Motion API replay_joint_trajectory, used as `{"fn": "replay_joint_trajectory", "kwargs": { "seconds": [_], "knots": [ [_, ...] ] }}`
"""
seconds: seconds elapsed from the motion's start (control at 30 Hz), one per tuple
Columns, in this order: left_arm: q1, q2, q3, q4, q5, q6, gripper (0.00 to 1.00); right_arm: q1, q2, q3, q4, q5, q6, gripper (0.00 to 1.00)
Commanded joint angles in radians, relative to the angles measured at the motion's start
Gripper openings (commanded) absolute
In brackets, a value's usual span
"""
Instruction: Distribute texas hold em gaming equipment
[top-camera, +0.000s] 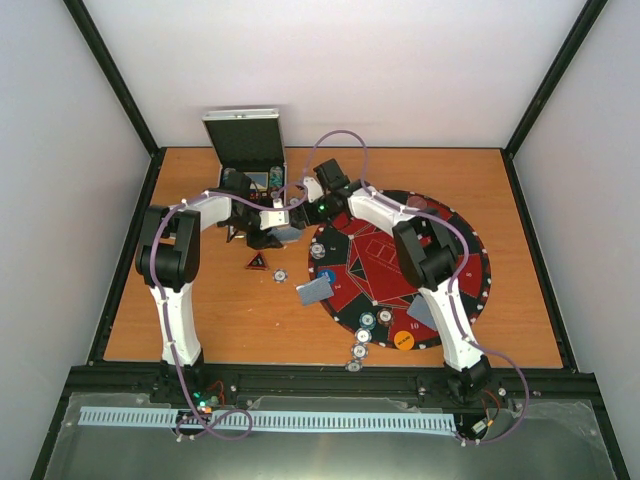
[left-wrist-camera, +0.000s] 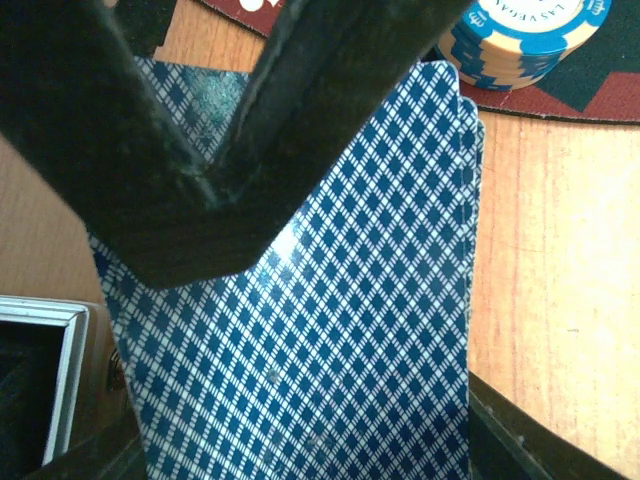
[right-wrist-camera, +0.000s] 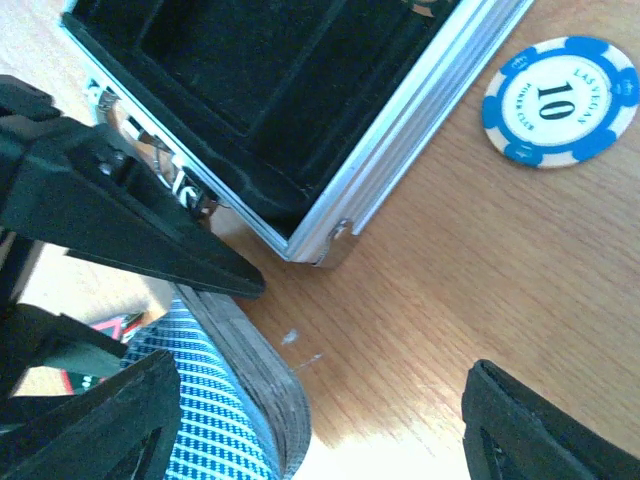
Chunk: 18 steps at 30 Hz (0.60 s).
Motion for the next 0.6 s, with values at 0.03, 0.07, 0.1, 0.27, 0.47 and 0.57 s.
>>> {"fn": "replay_joint_trajectory", "kwargs": {
  "seconds": [0.03, 0.07, 0.1, 0.27, 0.47, 0.57],
  "knots": [
    [-0.001, 0.028, 0.025, 0.002, 0.01, 0.003, 0.57, -0.01, -0.01, 0.006, 0.038, -0.1, 0.032, 0.77],
    [-0.001, 0.029, 0.026, 0.002, 0.01, 0.001, 0.57, -0.008, -0.004, 0.009, 0.036, -0.09, 0.028, 0.77],
    [-0.001, 0.028, 0.028, 0.002, 0.011, 0.0, 0.57, -0.006, 0.003, 0.009, 0.033, -0.08, 0.025, 0.78],
    [-0.001, 0.029, 0.025, 0.002, 0.013, 0.0, 0.57, -0.001, 0.027, 0.008, -0.005, -0.008, -0.006, 0.79],
    [-0.001, 0.032, 0.029, 0.002, 0.012, -0.004, 0.56, -0.002, 0.026, 0.003, -0.053, 0.104, -0.042, 0.77],
    [-0.001, 0.03, 0.026, 0.002, 0.011, -0.004, 0.56, -0.004, 0.006, -0.002, -0.059, 0.152, -0.059, 0.76]
  ]
}}
